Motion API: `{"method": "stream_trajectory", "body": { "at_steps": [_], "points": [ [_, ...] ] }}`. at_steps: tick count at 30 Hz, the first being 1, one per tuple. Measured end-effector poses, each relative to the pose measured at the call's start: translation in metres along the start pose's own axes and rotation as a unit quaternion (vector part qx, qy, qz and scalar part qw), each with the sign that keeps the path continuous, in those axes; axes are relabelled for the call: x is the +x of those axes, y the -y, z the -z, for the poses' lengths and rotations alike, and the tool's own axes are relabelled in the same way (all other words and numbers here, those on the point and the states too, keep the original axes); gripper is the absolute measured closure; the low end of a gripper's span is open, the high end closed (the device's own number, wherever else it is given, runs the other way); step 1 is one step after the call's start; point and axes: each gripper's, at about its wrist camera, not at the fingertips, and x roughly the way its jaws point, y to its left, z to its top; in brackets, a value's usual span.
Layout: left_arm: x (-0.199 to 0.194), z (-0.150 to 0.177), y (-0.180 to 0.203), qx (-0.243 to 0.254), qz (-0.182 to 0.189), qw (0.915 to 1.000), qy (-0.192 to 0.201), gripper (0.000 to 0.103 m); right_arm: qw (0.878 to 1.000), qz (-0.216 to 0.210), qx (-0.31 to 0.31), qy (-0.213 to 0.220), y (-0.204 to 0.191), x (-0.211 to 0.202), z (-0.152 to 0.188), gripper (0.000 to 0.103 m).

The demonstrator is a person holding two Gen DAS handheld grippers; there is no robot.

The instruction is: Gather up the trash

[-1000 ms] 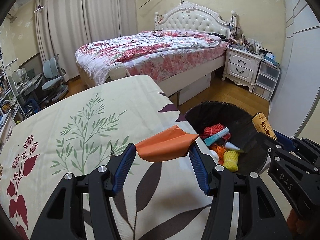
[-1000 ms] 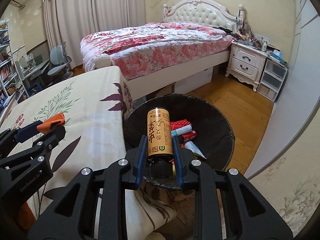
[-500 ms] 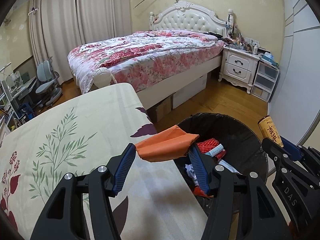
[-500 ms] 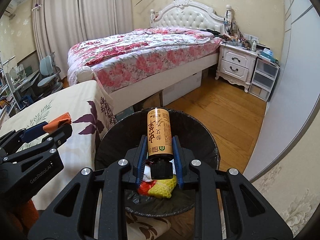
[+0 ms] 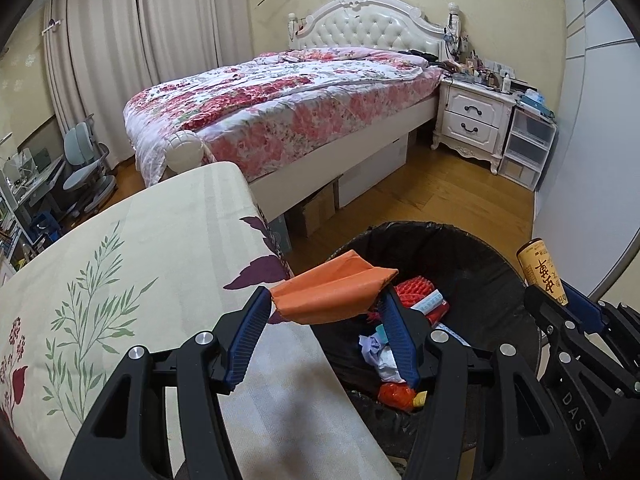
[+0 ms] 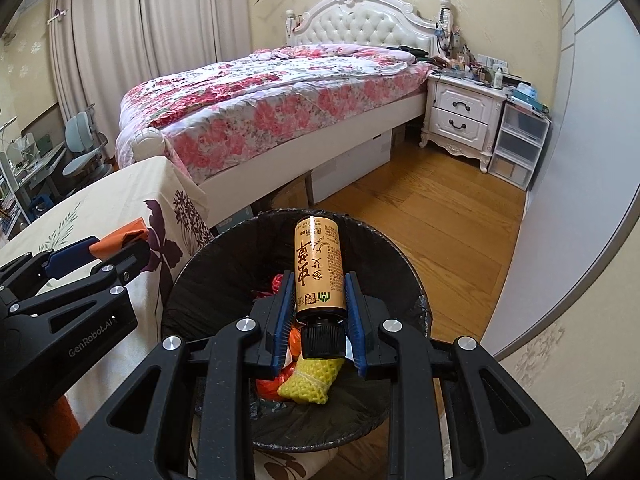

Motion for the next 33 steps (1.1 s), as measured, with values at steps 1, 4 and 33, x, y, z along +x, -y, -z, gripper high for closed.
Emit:
{"method": "stream_trajectory", "body": {
  "at_steps": [1, 4, 33],
  "points": [
    [0.001, 0.000, 0.001, 0.002, 0.001, 1.0000, -0.001, 0.046, 1.000, 0.000, 0.001, -0.001, 0.000, 0.001, 0.000, 0.079],
    [0.004, -0.001, 0.004, 0.006, 0.001, 1.0000, -0.002, 0.046, 1.000, 0.001, 0.005, -0.004, 0.001, 0.004, -0.001, 0.078],
    [-0.023, 0.007, -0.018, -0.005, -0.025, 0.9995, 0.019, 0.016, 0.997, 0.063, 0.023, 0.034, 0.007, -0.025, 0.003, 0.015]
  ]
}}
